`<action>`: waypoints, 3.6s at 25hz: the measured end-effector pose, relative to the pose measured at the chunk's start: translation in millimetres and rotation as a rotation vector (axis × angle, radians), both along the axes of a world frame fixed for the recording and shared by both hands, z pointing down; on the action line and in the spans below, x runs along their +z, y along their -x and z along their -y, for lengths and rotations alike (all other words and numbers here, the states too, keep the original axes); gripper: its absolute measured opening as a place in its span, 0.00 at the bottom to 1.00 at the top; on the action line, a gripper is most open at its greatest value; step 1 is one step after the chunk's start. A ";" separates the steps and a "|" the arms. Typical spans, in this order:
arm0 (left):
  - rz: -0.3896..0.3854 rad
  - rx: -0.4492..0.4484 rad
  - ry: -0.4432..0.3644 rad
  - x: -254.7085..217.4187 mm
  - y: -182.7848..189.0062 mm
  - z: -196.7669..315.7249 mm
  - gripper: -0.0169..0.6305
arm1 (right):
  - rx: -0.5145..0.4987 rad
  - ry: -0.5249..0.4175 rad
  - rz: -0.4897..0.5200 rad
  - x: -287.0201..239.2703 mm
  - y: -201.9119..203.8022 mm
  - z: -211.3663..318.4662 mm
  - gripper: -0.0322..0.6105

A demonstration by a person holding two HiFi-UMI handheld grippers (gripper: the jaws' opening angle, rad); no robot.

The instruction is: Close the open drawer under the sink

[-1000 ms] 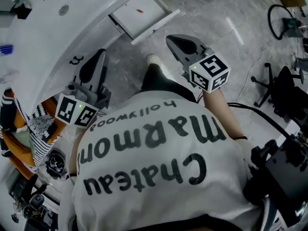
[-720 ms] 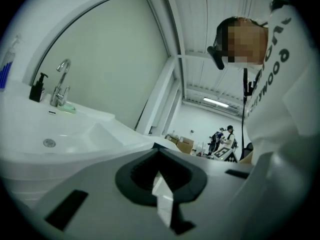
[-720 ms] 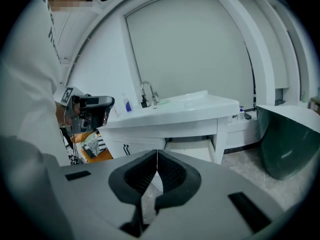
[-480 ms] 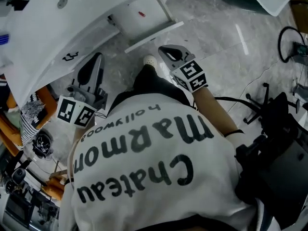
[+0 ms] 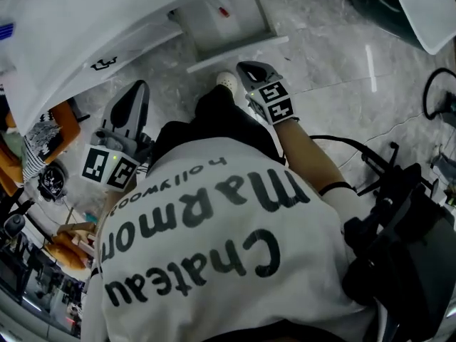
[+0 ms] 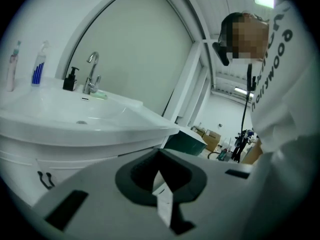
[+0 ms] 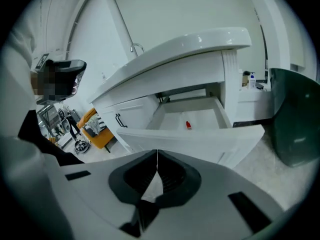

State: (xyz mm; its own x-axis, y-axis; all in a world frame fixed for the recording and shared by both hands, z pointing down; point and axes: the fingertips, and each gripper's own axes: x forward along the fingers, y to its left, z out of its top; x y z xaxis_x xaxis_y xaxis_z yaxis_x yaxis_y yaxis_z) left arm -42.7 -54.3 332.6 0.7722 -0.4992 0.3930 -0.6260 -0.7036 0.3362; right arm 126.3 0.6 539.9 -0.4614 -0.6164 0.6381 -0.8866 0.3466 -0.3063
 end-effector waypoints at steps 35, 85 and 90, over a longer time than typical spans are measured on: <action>0.156 -0.028 0.105 36.8 28.3 6.7 0.04 | 0.088 0.242 -0.070 106.2 2.6 26.7 0.28; 0.129 -0.143 0.142 54.6 50.3 12.1 0.04 | 0.127 0.249 -0.108 97.2 -0.3 82.0 0.26; 0.106 -0.147 0.163 65.5 52.0 13.5 0.04 | 0.125 0.254 -0.123 99.8 3.9 88.1 0.26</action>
